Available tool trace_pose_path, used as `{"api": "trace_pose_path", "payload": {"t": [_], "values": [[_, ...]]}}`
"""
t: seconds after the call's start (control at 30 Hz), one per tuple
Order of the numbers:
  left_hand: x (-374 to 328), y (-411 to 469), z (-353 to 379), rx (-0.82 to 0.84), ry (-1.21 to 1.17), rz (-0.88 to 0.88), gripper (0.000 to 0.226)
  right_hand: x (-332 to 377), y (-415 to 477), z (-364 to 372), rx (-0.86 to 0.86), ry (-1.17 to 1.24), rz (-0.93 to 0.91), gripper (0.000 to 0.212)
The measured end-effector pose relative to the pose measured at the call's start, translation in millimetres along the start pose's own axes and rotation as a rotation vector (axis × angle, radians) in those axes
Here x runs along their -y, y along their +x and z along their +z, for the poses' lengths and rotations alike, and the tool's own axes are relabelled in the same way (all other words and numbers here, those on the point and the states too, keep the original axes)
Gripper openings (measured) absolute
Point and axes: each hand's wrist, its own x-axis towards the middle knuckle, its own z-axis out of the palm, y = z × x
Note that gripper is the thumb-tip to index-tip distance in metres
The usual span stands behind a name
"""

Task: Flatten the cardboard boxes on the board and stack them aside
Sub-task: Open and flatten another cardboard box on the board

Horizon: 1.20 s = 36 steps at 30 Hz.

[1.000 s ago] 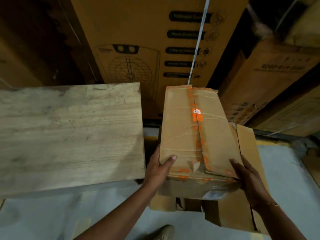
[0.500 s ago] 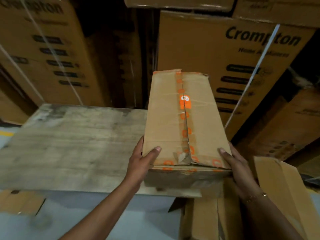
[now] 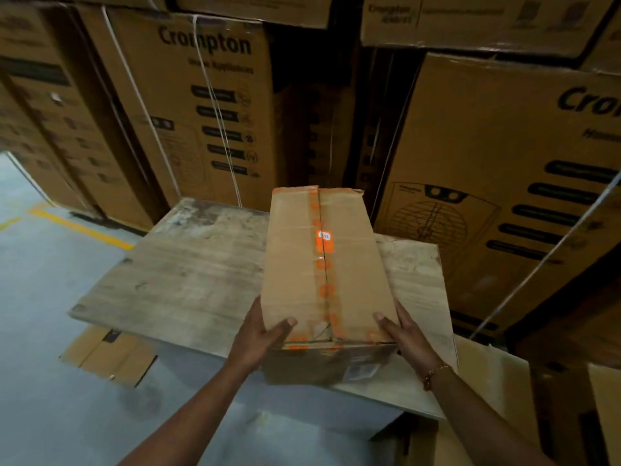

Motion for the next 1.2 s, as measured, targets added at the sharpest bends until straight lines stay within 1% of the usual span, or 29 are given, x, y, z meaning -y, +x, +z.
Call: {"api": "trace_pose_path", "payload": {"t": [0.07, 0.13, 0.2, 0.23, 0.27, 0.3, 0.37, 0.43, 0.5, 0.57, 0.63, 0.7, 0.73, 0.8, 0.83, 0.87, 0.9, 0.93, 0.97, 1.0, 1.03, 1.07, 1.13, 1.2], "values": [[4.6, -4.6, -1.9, 0.015, 0.082, 0.038, 0.095, 0.4, -1.2, 3.1, -0.011, -0.091, -0.025, 0.069], [5.8, -10.3, -3.3, 0.036, 0.167, 0.065, 0.113, 4.3, -1.9, 3.9, -0.054, -0.197, -0.017, 0.095], [8.1, -15.7, -4.2, 0.039, 0.26, 0.026, 0.132, 4.8, -2.3, 5.1, -0.037, -0.381, -0.044, 0.119], [9.1, -16.8, -3.4, 0.023, 0.295, -0.001, 0.136, 5.0, -2.9, 6.3, -0.014, -0.518, -0.071, 0.125], [9.5, -17.4, -1.7, -0.009, 0.324, -0.016, 0.134, 4.6, -1.6, 7.3, 0.004, -0.666, -0.108, 0.127], [10.4, -17.6, -0.1, -0.044, 0.357, -0.006, 0.129, 4.8, 0.9, 8.5, 0.017, -0.795, -0.146, 0.128], [8.8, -19.5, 1.1, -0.086, 0.463, 0.023, 0.117, 7.4, 6.5, 11.3, 0.018, -0.963, -0.185, 0.129], [10.5, -21.4, -0.3, -0.126, 0.595, 0.044, 0.106, 10.9, 7.9, 11.9, 0.026, -1.077, -0.198, 0.126], [14.0, -24.9, -1.8, -0.224, 0.634, 0.093, 0.098, 13.2, 4.6, 8.1, 0.005, -1.16, -0.254, 0.116], [13.2, -30.8, -2.4, -0.349, 0.539, 0.114, 0.095, 12.7, 2.9, -2.0, -0.102, -1.181, -0.359, 0.092], [18.9, -37.5, -3.0, -0.456, 0.428, 0.071, 0.093, 9.8, 4.7, -16.2, -0.285, -1.125, -0.495, 0.067], [29.5, -43.1, -3.1, -0.553, 0.298, -0.028, 0.081, 8.4, 7.1, -32.6, -0.393, -0.993, -0.56, 0.054], [32.8, -44.9, -2.3, -0.593, 0.237, -0.075, 0.076, 7.9, 8.5, -40.3, -0.397, -0.924, -0.559, 0.049], [29.8, -46.2, -0.8, -0.686, 0.131, -0.168, 0.07, 8.1, 11.3, -49.2, -0.342, -0.843, -0.549, 0.047], [25.0, -46.9, -0.2, -0.737, 0.089, -0.215, 0.069, 7.5, 11.9, -48.6, -0.284, -0.837, -0.549, 0.048], [20.4, -47.4, 0.1, -0.804, 0.095, -0.25, 0.074, 6.5, 11.8, -44.6, -0.213, -0.841, -0.569, 0.05], [15.6, -47.3, -1.8, -0.886, 0.175, -0.255, 0.081, 5.3, 11.5, -37.8, -0.13, -0.862, -0.605, 0.052], [12.7, -45.8, -5.6, -0.948, 0.331, -0.228, 0.084, 4.2, 11.4, -29.1, -0.044, -0.899, -0.646, 0.052], [11.2, -43.9, -10.7, -0.961, 0.533, -0.17, 0.082, 4.4, 12.0, -19.3, 0.034, -0.943, -0.685, 0.051], [10.7, -41.6, -16.1, -0.905, 0.733, -0.1, 0.072, 6.8, 13.2, -9.0, 0.103, -0.979, -0.712, 0.05], [10.2, -37.8, -20.9, -0.801, 0.92, -0.034, 0.066, 11.2, 14.4, 2.2, 0.166, -1.003, -0.731, 0.05], [7.0, -33.3, -22.7, -0.647, 1.055, 0.03, 0.063, 18.2, 15.2, 13.6, 0.219, -1.025, -0.75, 0.05], [0.5, -21.2, -17.4, -0.412, 1.173, 0.064, 0.055, 36.6, 17.8, 34.6, 0.302, -1.101, -0.774, 0.051], [-4.8, -8.3, -6.8, -0.309, 1.153, -0.001, 0.066, 55.0, 22.8, 49.2, 0.374, -1.224, -0.761, 0.048]]}}
